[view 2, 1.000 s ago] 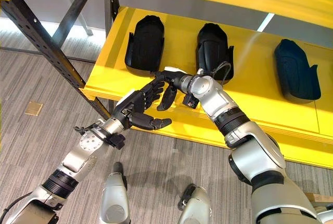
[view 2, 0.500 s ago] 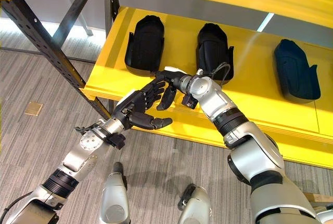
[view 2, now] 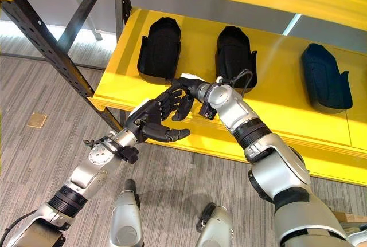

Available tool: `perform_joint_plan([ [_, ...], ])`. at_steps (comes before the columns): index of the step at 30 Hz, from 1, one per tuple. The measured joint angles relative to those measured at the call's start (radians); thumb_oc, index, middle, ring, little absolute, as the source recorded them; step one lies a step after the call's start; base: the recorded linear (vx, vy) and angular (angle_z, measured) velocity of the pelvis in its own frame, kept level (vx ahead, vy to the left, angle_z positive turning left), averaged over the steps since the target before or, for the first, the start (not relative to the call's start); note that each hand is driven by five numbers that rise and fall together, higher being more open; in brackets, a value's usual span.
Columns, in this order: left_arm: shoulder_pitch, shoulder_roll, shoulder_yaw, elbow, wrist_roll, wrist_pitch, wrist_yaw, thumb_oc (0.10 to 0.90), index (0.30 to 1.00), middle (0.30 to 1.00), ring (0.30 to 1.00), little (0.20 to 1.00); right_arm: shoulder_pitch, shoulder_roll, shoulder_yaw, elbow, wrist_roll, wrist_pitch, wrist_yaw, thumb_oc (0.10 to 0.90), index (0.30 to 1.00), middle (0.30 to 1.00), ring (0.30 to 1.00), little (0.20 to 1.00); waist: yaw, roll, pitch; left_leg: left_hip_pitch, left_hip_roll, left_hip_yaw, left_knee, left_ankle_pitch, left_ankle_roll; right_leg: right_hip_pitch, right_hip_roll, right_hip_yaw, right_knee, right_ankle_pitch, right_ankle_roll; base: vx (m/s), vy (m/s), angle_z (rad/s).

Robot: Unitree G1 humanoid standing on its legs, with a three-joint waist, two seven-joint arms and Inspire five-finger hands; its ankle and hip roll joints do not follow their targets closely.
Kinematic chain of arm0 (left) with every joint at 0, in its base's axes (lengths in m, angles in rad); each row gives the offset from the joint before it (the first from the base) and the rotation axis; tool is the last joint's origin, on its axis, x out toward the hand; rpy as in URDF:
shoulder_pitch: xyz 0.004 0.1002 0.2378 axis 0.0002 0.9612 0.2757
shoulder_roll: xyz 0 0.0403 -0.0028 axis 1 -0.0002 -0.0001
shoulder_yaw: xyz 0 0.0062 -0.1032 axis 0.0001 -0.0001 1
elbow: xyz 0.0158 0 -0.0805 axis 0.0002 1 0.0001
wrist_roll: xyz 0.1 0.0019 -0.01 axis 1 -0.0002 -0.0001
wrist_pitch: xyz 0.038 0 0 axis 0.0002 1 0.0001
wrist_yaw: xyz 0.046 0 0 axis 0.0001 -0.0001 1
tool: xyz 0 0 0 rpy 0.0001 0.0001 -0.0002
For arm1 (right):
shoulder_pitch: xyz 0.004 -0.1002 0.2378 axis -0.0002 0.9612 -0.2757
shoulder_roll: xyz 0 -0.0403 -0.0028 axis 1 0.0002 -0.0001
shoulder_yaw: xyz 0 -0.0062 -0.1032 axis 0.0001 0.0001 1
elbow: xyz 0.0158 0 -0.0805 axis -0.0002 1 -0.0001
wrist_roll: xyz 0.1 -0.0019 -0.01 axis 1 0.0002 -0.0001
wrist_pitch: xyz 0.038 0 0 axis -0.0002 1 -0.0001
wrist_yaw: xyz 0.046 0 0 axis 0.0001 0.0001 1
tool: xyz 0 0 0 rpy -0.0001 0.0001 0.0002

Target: Move parts from the plastic box to the shelf.

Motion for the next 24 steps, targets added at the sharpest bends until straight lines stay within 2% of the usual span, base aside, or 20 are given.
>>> perform_joint_plan([
  [24,-0.025,0.0,-0.002,0.021,-0.026,0.02,0.0,0.9,1.0,1.0,1.0,1.0,0.0,0.019,0.0,0.027,0.001,0.0,-0.038,0.9,1.0,1.0,1.0,1.0,-0.001,0.001,-0.001,0.0,0.0,0.0,0.007,-0.001,0.0,0.0,-0.002,0.002,0.004,0.0,0.0,0.0,0.0,0.0],
])
